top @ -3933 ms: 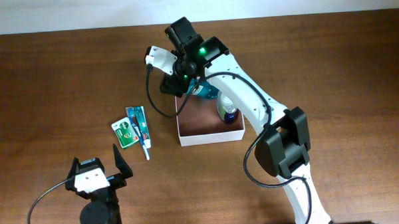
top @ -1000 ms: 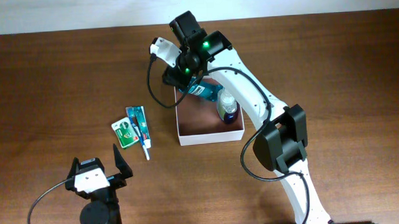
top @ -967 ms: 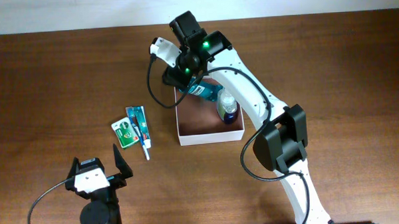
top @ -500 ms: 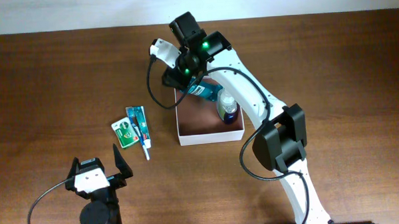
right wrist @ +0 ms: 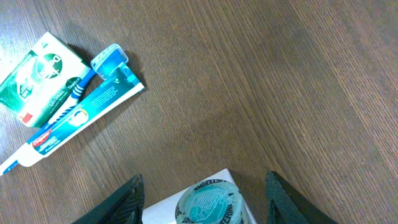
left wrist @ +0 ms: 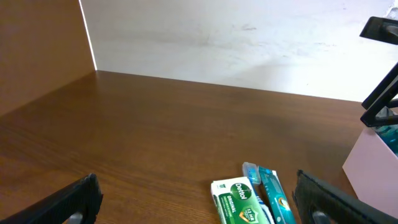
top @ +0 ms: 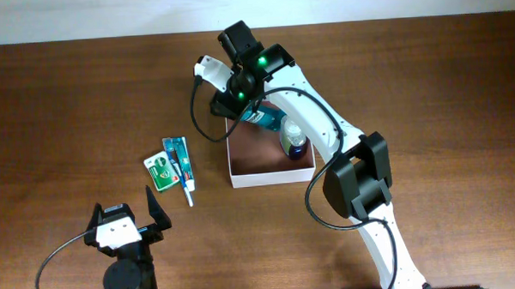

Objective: Pack container
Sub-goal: 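Lower the right gripper onto the mouthwash cap inside the box, then close the right gripper on the cap and lift the mouthwash upright, then release the upright mouthwash and raise the right gripper out of the box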

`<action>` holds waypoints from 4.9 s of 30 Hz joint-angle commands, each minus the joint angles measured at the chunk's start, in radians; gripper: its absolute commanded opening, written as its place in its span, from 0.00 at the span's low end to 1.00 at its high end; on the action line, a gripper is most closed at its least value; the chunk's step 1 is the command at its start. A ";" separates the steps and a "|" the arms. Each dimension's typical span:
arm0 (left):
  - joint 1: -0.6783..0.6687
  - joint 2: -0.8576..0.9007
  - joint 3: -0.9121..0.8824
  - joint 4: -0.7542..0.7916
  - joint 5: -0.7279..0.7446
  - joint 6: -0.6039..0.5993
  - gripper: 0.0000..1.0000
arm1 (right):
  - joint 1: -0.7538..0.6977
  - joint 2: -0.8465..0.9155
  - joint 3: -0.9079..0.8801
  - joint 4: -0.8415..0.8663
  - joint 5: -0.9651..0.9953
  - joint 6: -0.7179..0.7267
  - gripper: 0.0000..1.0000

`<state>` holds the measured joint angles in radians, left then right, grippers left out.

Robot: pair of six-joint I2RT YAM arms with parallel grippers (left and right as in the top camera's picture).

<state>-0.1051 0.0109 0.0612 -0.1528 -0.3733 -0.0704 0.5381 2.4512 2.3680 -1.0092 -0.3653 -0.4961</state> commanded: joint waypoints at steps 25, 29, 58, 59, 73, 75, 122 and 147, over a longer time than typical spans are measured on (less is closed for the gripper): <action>0.005 -0.006 -0.012 0.003 0.004 0.019 0.99 | -0.004 0.024 -0.024 0.005 -0.016 0.008 0.27; 0.005 -0.006 -0.012 0.003 0.004 0.019 0.99 | -0.004 0.024 -0.013 0.004 -0.016 0.008 0.27; 0.005 -0.006 -0.012 0.003 0.004 0.019 0.99 | -0.089 -0.116 0.060 -0.042 0.116 0.068 0.20; 0.005 -0.006 -0.012 0.003 0.004 0.019 0.99 | -0.089 -0.123 0.060 -0.042 0.116 0.068 0.20; 0.005 -0.006 -0.012 0.003 0.004 0.019 0.99 | -0.089 -0.190 0.061 -0.148 0.224 0.068 0.20; 0.005 -0.006 -0.012 0.003 0.004 0.019 0.99 | -0.089 -0.190 0.061 -0.148 0.224 0.067 0.20; 0.005 -0.006 -0.012 0.003 0.004 0.019 0.99 | -0.248 -0.303 0.148 -0.245 0.254 0.388 0.52; 0.005 -0.006 -0.012 0.003 0.004 0.019 0.99 | -0.550 -0.367 -0.386 -0.326 0.021 1.044 0.04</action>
<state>-0.1051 0.0109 0.0612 -0.1528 -0.3733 -0.0704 -0.0261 2.0846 2.0491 -1.3911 -0.2226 0.4519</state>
